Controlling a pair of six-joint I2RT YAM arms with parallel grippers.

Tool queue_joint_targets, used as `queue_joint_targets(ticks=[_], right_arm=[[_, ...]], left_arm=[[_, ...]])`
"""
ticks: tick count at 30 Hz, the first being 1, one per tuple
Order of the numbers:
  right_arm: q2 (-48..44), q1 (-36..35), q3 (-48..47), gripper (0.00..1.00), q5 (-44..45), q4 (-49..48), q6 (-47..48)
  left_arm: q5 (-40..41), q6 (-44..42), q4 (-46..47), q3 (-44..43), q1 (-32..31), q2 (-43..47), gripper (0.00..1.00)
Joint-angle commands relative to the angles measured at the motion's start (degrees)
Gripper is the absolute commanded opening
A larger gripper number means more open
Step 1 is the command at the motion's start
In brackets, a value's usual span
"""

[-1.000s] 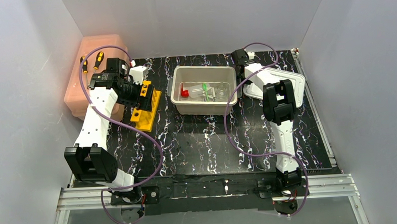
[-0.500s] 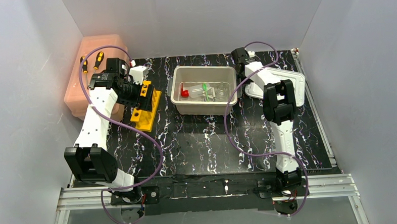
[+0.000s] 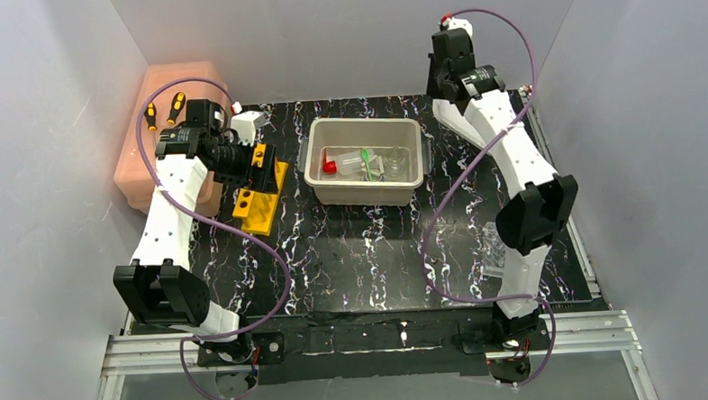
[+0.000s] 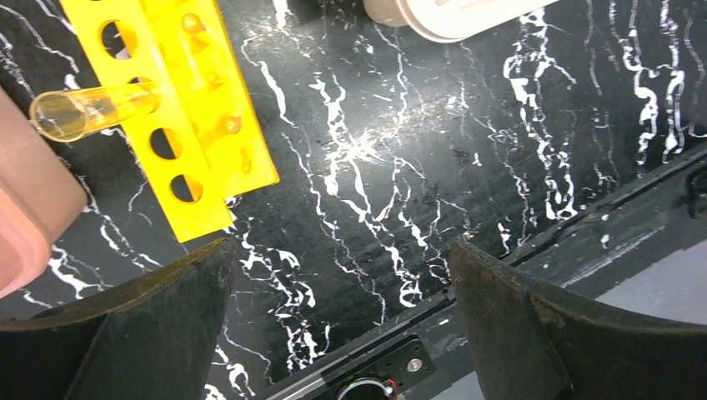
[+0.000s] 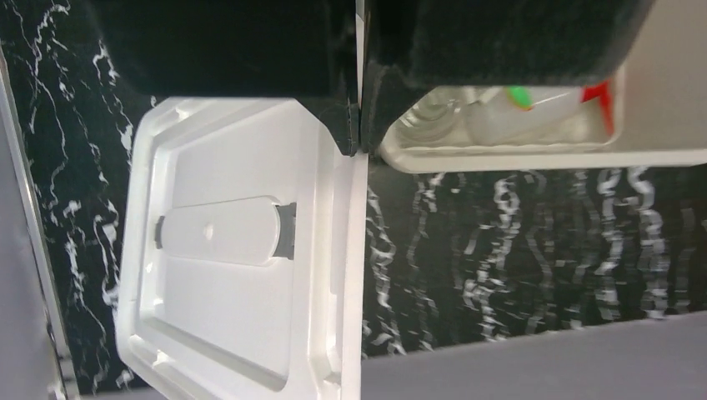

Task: Organize the chemistry lab equipment
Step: Pick up the storage box lid at the center of the board.

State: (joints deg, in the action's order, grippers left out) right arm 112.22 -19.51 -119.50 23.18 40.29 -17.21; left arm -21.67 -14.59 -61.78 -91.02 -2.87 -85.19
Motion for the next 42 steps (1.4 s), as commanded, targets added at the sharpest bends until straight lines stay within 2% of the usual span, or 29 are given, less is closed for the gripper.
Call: queue_joint_targets(ticks=[1,7,13,19,22,26,31,35,39,42], right_arm=[[-5.81,-2.99,-4.57,0.01,-3.64,-2.35,3.82],[-10.05,-5.96,-7.85,0.01,-13.46,-5.96,4.32],[-12.48,-11.64,-8.58,0.01,-20.27,-8.43,4.98],[-20.49,-14.29,1.14,0.01,-29.98,-21.38,1.06],[-23.38,-14.42,4.73,0.01,-31.18,-28.0,-3.26],[-26.16,-14.57,11.84,0.01,-33.32,-38.0,-12.48],[-30.12,-14.95,22.75,0.01,-31.8,-52.53,-24.32],[-29.54,-15.27,23.1,0.01,-32.31,-56.28,-29.35],[-29.48,-15.6,23.27,0.01,-32.39,-58.25,-32.32],[-29.78,-15.65,25.1,0.01,-31.0,-60.72,-36.13]], left_arm=[[-6.36,1.72,-1.53,-1.98,0.11,1.12,0.99],[-12.62,4.28,0.96,-1.45,0.06,0.6,0.99],[-14.37,7.04,3.59,-0.76,0.11,1.52,0.99],[-15.92,6.7,8.2,3.75,0.08,5.58,0.99],[-16.5,6.77,12.44,6.87,0.07,8.55,0.99],[-16.67,6.07,15.05,6.49,-0.77,10.13,0.99],[-9.1,1.87,20.78,7.07,-6.85,13.14,0.99],[-4.07,-3.45,23.9,8.62,-11.97,15.47,0.99],[-4.66,-1.9,26.86,10.0,-12.06,17.7,0.99],[-7.39,1.25,30.95,14.77,-12.3,20.26,0.99]])
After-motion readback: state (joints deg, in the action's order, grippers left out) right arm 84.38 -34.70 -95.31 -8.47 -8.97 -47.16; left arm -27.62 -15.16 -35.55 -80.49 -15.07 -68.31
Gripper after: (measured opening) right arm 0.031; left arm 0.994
